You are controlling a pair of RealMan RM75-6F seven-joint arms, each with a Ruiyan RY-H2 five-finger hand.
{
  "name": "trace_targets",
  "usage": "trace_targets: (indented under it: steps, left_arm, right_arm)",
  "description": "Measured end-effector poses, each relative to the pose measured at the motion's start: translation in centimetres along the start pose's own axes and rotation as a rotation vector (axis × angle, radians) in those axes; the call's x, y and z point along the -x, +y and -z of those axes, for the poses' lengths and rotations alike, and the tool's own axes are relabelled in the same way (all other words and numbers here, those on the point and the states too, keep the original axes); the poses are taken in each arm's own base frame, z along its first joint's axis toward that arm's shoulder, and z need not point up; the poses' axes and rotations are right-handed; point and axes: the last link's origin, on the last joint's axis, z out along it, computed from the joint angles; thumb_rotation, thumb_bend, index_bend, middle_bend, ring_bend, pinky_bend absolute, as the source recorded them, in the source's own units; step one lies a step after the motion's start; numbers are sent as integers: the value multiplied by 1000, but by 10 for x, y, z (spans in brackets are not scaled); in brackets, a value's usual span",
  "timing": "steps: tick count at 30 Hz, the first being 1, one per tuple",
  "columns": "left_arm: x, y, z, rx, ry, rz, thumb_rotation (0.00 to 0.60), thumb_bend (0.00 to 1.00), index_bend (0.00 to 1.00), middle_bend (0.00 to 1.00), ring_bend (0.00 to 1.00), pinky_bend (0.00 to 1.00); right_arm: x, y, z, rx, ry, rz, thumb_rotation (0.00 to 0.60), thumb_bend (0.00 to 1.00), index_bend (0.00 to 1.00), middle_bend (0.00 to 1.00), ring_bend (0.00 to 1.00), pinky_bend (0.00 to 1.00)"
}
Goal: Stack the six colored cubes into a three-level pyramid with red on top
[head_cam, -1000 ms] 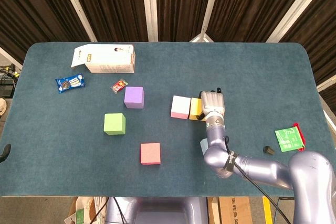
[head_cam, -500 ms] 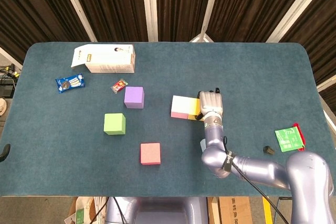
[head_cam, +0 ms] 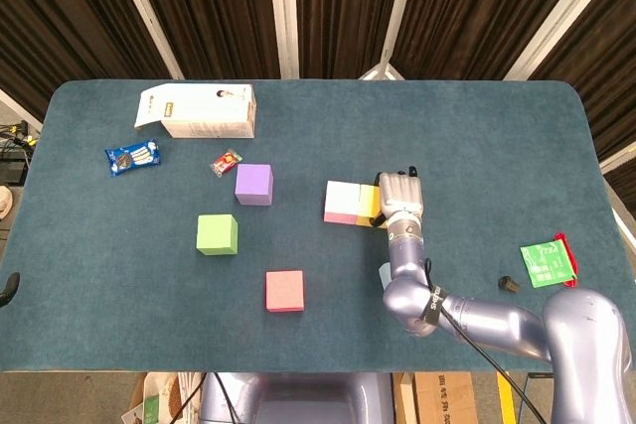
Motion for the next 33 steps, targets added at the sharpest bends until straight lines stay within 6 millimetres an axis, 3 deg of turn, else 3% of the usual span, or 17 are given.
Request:
trace_targets:
  steps: [7, 33]
  left_arm:
    - [0, 0, 0, -4, 0, -1, 600, 418, 135, 0, 0, 0]
    - [0, 0, 0, -12, 0, -1, 600, 418, 135, 0, 0, 0]
  right_arm:
    - [1, 0, 1, -5, -7, 6, 600, 275, 432, 329, 199, 0]
    - [3, 0, 3, -13, -32, 46, 600, 274, 146, 142, 66, 0]
